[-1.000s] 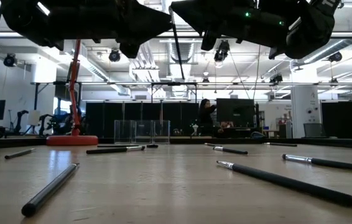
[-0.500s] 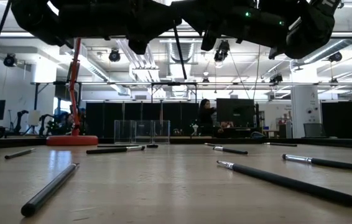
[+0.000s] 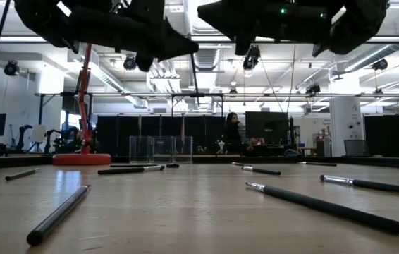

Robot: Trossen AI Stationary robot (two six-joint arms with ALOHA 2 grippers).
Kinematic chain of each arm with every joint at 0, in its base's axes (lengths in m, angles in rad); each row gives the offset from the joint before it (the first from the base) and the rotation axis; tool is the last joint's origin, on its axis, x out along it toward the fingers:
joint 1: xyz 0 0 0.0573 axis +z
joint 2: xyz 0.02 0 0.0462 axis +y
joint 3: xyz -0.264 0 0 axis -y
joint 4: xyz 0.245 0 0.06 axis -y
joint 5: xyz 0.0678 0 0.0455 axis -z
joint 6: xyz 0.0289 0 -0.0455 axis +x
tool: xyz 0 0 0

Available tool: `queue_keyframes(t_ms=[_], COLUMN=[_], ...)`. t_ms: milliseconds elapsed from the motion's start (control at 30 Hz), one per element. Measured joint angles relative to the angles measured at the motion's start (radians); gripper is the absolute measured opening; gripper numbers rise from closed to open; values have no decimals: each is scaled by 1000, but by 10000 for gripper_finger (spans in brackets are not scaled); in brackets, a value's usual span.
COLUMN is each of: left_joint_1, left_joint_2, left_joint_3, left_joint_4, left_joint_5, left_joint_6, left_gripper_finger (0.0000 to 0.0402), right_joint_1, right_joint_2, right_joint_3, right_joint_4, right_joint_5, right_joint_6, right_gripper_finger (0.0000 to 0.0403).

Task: Pick & Place Makeup Supplies
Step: Put the makeup brush into the transparent organizer

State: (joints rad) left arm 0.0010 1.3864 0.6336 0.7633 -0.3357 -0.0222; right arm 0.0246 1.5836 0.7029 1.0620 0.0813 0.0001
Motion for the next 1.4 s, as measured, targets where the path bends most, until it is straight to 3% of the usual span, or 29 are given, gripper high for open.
queue_keyframes(t_ms=[167,367,567,767,1400], left_joint_1=[101,282,467,587,707], left_joint_2=[-64,-69,-67,-56,86], left_joint_3=[27,67,119,148,148], left_joint_4=[-210,-355,-411,-430,-337], left_joint_5=[-79,-104,-104,-97,-109], left_joint_6=[-47,-78,-76,-84,-91], left_gripper_finger=[11,11,11,11,11], right_joint_1=[1,0,1,1,2], right_joint_2=[-129,-240,-302,-331,-338], right_joint_3=[-2,-32,-108,-150,-150], right_joint_4=[-280,-482,-467,-423,-415], right_joint_5=[101,180,184,184,183], right_joint_6=[-81,-121,-134,-135,-143], right_gripper_finger=[95,64,14,9,8])
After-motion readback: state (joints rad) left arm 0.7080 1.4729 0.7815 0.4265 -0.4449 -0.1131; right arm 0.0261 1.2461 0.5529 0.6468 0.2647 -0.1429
